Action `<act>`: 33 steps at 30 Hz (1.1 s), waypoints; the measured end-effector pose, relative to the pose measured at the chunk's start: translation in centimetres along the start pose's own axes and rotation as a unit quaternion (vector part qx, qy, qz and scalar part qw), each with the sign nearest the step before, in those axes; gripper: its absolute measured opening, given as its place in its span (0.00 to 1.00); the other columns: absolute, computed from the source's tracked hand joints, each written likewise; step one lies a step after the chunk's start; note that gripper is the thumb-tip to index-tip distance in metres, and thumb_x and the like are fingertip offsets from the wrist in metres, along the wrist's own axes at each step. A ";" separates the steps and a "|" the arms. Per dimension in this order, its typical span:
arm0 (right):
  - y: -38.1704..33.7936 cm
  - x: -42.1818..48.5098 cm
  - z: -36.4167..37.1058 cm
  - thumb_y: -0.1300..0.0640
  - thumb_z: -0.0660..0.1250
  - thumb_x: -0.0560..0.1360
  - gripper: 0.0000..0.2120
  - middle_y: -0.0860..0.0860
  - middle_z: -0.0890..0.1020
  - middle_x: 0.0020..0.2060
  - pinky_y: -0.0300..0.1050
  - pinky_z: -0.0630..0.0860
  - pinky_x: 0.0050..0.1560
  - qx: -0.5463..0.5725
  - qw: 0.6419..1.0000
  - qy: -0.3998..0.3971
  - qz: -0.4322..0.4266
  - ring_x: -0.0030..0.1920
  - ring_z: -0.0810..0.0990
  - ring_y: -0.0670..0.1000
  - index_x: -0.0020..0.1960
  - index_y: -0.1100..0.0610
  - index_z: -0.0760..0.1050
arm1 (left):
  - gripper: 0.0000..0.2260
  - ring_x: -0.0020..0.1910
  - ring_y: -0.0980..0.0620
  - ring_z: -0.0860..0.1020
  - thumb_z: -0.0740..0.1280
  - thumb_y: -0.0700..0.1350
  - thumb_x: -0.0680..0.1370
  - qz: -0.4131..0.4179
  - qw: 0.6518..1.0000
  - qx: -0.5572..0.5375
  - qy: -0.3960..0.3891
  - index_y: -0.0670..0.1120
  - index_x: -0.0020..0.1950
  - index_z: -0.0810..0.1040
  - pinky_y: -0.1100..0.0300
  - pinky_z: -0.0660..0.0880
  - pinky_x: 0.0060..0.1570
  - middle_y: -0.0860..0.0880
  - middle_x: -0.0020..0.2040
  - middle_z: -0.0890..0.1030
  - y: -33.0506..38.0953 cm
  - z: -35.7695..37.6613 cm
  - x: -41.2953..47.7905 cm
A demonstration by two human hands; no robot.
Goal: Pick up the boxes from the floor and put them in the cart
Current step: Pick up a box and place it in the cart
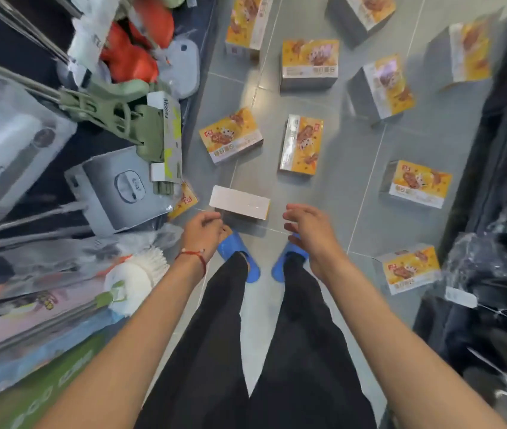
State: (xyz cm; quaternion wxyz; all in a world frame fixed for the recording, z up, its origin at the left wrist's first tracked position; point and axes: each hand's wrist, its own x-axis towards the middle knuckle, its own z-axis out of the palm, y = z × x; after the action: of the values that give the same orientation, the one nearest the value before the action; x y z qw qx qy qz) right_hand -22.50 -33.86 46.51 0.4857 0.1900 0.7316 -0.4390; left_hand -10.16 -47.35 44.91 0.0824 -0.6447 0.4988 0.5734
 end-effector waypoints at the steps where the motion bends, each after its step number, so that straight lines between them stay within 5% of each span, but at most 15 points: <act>1: 0.5 1.8 0.6 0.60 0.65 0.82 0.07 0.47 0.83 0.45 0.43 0.75 0.50 -0.004 1.000 0.003 0.008 0.49 0.80 0.49 0.52 0.51 0.81 | 0.10 0.45 0.53 0.80 0.62 0.35 0.81 -0.008 1.000 0.015 0.002 0.40 0.61 0.78 0.65 0.75 0.43 0.46 0.48 0.79 -0.5 0.2 2.0; 5: 3.4 9.5 2.5 0.60 0.65 0.82 0.08 0.51 0.81 0.49 0.42 0.75 0.48 -0.012 0.999 0.003 0.042 0.51 0.79 0.50 0.58 0.55 0.80 | 0.06 0.55 0.47 0.78 0.64 0.40 0.80 -0.039 0.997 0.059 0.020 0.49 0.53 0.79 0.51 0.75 0.63 0.47 0.51 0.80 -2.9 1.8 10.5; 10: 8.0 19.6 4.1 0.59 0.64 0.80 0.10 0.60 0.80 0.47 0.54 0.76 0.56 -0.004 0.994 0.059 0.089 0.49 0.77 0.58 0.53 0.66 0.80 | 0.13 0.54 0.43 0.78 0.66 0.43 0.78 -0.060 0.993 0.098 0.031 0.43 0.61 0.78 0.49 0.74 0.62 0.40 0.58 0.80 -6.8 5.3 20.8; 12: 10.0 23.6 4.8 0.57 0.65 0.79 0.07 0.54 0.82 0.48 0.54 0.76 0.60 0.000 0.991 0.074 0.113 0.50 0.76 0.53 0.45 0.57 0.79 | 0.19 0.58 0.43 0.77 0.67 0.47 0.78 -0.065 0.990 0.123 0.029 0.41 0.67 0.76 0.51 0.72 0.62 0.41 0.62 0.79 -8.4 6.4 24.9; 17: 14.7 33.2 6.5 0.49 0.66 0.79 0.14 0.54 0.84 0.55 0.59 0.77 0.66 -0.008 0.982 0.107 0.153 0.53 0.79 0.52 0.59 0.57 0.80 | 0.30 0.69 0.41 0.72 0.68 0.58 0.77 -0.072 0.984 0.157 0.055 0.41 0.72 0.71 0.48 0.67 0.70 0.41 0.71 0.74 -12.4 8.6 35.4; 21: 18.0 40.4 7.9 0.42 0.63 0.80 0.12 0.48 0.79 0.51 0.63 0.76 0.64 -0.022 0.981 0.080 0.177 0.51 0.77 0.53 0.51 0.50 0.75 | 0.33 0.70 0.41 0.71 0.65 0.64 0.75 -0.056 0.980 0.179 0.067 0.44 0.72 0.73 0.49 0.67 0.70 0.42 0.72 0.73 -14.8 9.7 42.7; 24: 20.4 44.1 9.3 0.37 0.60 0.79 0.13 0.44 0.77 0.44 0.55 0.74 0.48 0.010 0.978 0.047 0.205 0.44 0.75 0.50 0.44 0.45 0.74 | 0.32 0.66 0.40 0.74 0.61 0.70 0.73 -0.069 0.981 0.177 0.041 0.49 0.66 0.77 0.42 0.70 0.67 0.45 0.68 0.76 -16.0 10.4 46.6; 29: 22.3 47.5 11.3 0.36 0.60 0.77 0.21 0.50 0.86 0.50 0.52 0.82 0.49 0.090 0.969 0.017 0.228 0.51 0.86 0.55 0.58 0.48 0.81 | 0.19 0.53 0.42 0.80 0.66 0.63 0.71 -0.094 0.985 0.139 0.041 0.46 0.42 0.78 0.51 0.77 0.57 0.45 0.55 0.82 -17.1 11.4 49.3; 33: 21.7 46.4 11.5 0.40 0.59 0.75 0.19 0.52 0.85 0.47 0.46 0.81 0.40 0.095 0.968 0.039 0.228 0.48 0.86 0.56 0.55 0.50 0.79 | 0.14 0.45 0.46 0.81 0.66 0.60 0.67 -0.112 0.989 0.092 0.036 0.50 0.38 0.78 0.51 0.80 0.50 0.48 0.47 0.83 -16.9 11.0 47.9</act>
State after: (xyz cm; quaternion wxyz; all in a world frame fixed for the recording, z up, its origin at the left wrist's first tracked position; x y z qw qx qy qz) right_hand -22.10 -38.43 -5.79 0.5239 0.4143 0.6419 -0.3767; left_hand -12.41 -57.89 -5.91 0.1870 -0.7060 0.4772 0.4887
